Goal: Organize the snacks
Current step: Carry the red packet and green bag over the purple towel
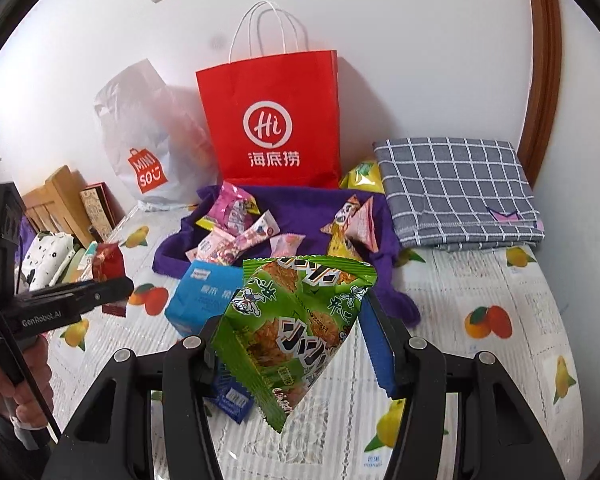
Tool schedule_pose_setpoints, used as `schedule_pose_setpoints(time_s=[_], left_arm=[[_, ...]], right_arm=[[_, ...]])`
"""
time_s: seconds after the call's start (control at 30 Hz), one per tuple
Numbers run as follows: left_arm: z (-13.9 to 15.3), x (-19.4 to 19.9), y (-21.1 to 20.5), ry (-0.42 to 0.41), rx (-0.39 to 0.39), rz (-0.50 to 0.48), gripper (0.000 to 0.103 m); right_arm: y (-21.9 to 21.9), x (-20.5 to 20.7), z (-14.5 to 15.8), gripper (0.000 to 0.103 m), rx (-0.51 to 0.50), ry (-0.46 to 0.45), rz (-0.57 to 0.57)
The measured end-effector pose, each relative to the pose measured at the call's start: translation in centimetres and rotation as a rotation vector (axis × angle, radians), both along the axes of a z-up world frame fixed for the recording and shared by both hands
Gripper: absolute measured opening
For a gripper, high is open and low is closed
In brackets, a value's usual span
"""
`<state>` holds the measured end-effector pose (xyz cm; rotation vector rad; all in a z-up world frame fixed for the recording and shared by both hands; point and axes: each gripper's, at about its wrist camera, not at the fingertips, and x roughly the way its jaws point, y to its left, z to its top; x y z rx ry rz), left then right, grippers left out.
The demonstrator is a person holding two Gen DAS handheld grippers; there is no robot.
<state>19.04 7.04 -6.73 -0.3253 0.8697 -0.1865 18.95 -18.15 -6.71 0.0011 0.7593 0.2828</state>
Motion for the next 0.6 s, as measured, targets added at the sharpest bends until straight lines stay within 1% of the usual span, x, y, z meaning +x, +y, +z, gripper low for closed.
schedule_pose_setpoints(time_s=[0.2, 0.33, 0.6], left_arm=[[0.2, 1.1, 0.5, -0.004, 0.013, 0.013, 0.038], [0.3, 2.4, 1.0, -0.002, 0.018, 0.022, 0.038], [0.1, 4.9, 1.7, -0.001, 0.035, 0.035, 0.038]], right_arm=[[0.1, 1.9, 0.6, 0.055, 0.027, -0.006, 0.004], [0.5, 4.0, 1.3, 0.055, 0.032, -0.013, 0.002], [1.8, 8.2, 1.8, 0.055, 0.069, -0.002, 0.028]])
